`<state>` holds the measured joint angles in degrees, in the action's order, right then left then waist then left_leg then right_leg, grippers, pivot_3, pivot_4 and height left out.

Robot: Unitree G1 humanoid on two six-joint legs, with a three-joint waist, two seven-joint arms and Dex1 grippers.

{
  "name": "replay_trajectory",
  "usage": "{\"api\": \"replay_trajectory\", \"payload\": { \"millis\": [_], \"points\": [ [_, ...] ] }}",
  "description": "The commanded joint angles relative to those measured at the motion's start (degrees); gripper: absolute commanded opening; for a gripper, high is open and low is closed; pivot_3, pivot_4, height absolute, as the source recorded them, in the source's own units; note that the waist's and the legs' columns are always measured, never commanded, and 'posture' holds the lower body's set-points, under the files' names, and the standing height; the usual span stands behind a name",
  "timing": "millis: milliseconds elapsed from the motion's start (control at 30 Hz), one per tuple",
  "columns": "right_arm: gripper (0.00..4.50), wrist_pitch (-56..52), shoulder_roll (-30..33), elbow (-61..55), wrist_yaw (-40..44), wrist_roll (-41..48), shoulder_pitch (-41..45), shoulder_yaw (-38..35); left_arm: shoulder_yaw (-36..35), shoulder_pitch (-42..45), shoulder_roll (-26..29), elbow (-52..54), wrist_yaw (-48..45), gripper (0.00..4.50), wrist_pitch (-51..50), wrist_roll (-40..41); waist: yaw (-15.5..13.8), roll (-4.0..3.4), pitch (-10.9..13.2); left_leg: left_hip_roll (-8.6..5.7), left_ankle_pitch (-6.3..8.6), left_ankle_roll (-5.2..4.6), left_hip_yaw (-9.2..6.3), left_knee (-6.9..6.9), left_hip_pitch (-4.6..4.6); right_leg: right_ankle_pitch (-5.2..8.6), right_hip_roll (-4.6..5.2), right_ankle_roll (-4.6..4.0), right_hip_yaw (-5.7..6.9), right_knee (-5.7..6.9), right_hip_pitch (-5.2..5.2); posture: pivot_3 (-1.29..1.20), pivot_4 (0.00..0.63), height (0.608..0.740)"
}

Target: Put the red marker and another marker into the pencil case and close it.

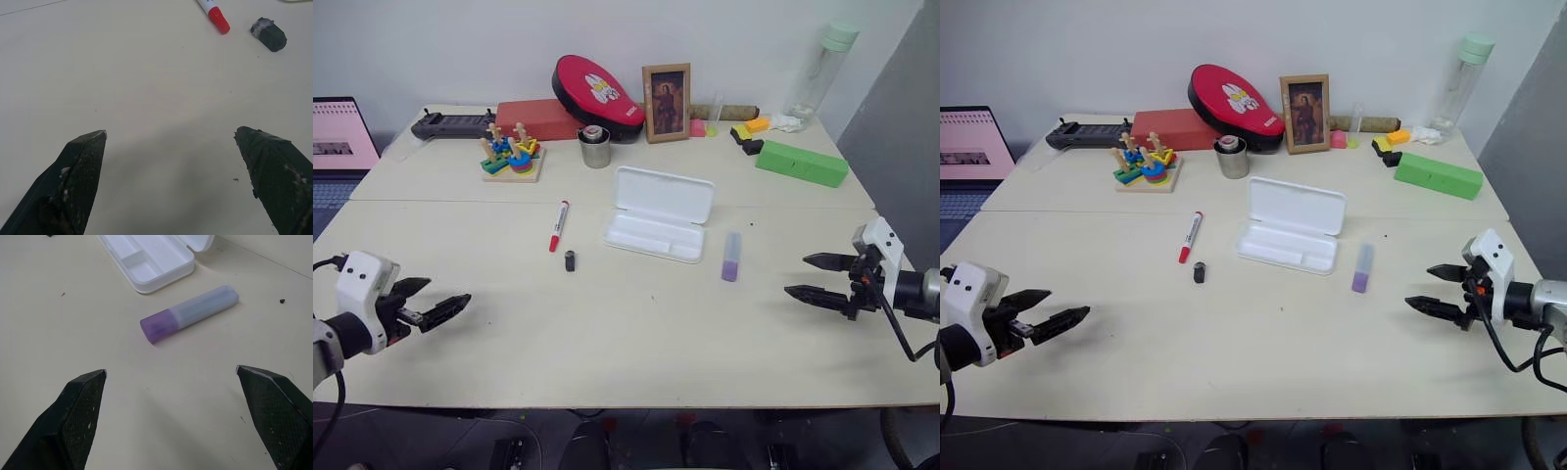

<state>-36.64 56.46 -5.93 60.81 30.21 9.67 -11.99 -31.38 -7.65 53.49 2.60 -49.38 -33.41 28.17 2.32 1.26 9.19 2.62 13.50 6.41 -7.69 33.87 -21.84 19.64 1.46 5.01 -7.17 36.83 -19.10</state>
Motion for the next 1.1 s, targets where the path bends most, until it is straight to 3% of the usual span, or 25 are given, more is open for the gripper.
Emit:
{"api": "replay_trajectory", "payload": {
  "millis": [33, 500, 767, 1100],
  "points": [
    [4.49, 0.54, 0.15, -0.45, -0.22, -0.14, 0.32, -1.32, -0.6, 0.43, -0.05, 1.4, 0.15, 4.49, -0.2, 0.11, 0.0, 0.0, 0.0, 0.0, 0.0, 0.0, 0.0, 0.0, 0.0, 0.0, 0.0, 0.0, 0.0, 0.0, 0.0, 0.0, 0.15, 0.74],
    [4.49, 0.29, -1.33, -0.94, 0.75, 0.06, 5.74, 2.6, 3.28, 7.3, -2.66, 2.55, -0.73, 4.49, 4.38, 0.22, -0.19, 0.03, -0.02, 0.0, -0.01, 0.0, -0.02, 0.06, 0.02, -0.01, -0.01, 0.01, 0.01, 0.04, 0.02, 0.0, 0.15, 0.74],
    [4.49, 3.54, -7.58, 2.46, 4.66, -5.21, 18.53, 16.21, 10.03, 16.21, -8.59, 7.88, -4.32, 4.49, 9.03, 3.72, -0.1, 0.05, -0.03, 0.02, -0.01, 0.0, -0.01, 0.07, 0.0, -0.06, -0.02, 0.01, 0.02, 0.07, 0.08, 0.0, 0.15, 0.74],
    [4.49, 13.05, -17.06, 21.85, 7.47, -16.77, 31.14, 26.85, 17.25, 20.81, -14.04, 8.33, -5.06, 4.49, 14.11, 1.97, -0.24, 0.07, -0.04, 0.0, -0.03, 0.01, -0.08, 0.1, 0.01, -0.11, -0.03, -0.04, 0.07, 0.06, 0.35, 0.0, 0.15, 0.74]
  ]
}}
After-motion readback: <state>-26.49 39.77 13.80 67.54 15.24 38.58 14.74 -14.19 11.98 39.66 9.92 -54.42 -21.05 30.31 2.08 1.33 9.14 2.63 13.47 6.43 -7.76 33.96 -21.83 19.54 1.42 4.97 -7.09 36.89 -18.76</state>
